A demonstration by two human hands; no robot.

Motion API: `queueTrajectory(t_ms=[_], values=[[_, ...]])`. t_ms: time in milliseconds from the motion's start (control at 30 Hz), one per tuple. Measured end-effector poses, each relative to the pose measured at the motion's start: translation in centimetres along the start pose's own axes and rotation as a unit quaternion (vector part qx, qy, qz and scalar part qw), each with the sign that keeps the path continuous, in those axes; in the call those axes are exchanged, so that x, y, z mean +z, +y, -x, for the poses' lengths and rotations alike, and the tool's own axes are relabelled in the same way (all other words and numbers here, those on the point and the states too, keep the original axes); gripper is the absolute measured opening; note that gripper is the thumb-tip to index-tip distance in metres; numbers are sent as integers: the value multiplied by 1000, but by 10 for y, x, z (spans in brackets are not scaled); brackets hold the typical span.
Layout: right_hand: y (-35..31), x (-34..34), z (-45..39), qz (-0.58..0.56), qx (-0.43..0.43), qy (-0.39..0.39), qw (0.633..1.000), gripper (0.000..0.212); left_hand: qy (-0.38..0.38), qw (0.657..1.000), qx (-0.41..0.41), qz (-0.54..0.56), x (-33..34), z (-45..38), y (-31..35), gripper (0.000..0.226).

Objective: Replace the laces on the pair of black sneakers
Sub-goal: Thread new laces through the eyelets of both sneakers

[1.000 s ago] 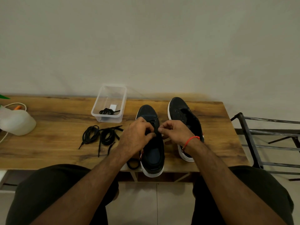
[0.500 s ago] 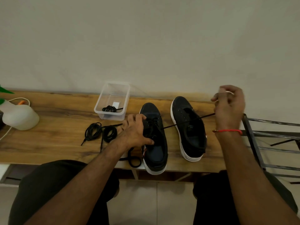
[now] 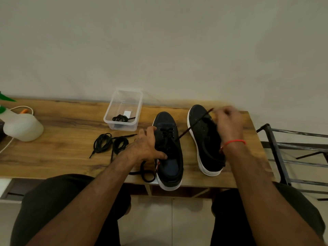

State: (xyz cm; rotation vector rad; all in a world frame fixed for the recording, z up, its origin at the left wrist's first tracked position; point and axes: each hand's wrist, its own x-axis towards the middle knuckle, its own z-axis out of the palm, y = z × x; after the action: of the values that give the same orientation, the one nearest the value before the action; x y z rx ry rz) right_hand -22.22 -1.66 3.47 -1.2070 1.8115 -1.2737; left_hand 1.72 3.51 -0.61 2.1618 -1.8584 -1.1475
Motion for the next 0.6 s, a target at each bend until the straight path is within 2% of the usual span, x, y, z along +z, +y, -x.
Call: queueTrajectory(t_ms=[33,67,133,200,233,300,367,400,467,600], values=[[-2,-8,-6,-102,39,77,991,8,-5,1000,2,3,0,1,0,115],[-3,-15,-11,-154,45,124,979,5,-8,1000,4,6,0,1,1,113],[-3,-21,-12,-92,-22,129,987,14,-14,1000,8,11,0,2,2,104],[0,-14,-4,60,-139,29,988,21,-23,999,20,14,-2,2,1,88],[0,-9,1,134,-202,-41,969,22,-31,999,25,22,-4,2,0,78],[9,4,10,249,-290,-199,902,18,-53,997,35,43,-10,4,-2,58],[18,18,18,316,-285,-337,840,17,-63,996,53,43,-14,4,-4,35],[21,23,22,342,-268,-379,817,18,-65,995,60,53,-15,4,-4,26],[25,31,27,369,-241,-415,796,17,-63,993,63,84,-16,5,-3,18],[27,31,25,352,-226,-413,809,7,-27,995,80,59,-15,2,-1,4]])
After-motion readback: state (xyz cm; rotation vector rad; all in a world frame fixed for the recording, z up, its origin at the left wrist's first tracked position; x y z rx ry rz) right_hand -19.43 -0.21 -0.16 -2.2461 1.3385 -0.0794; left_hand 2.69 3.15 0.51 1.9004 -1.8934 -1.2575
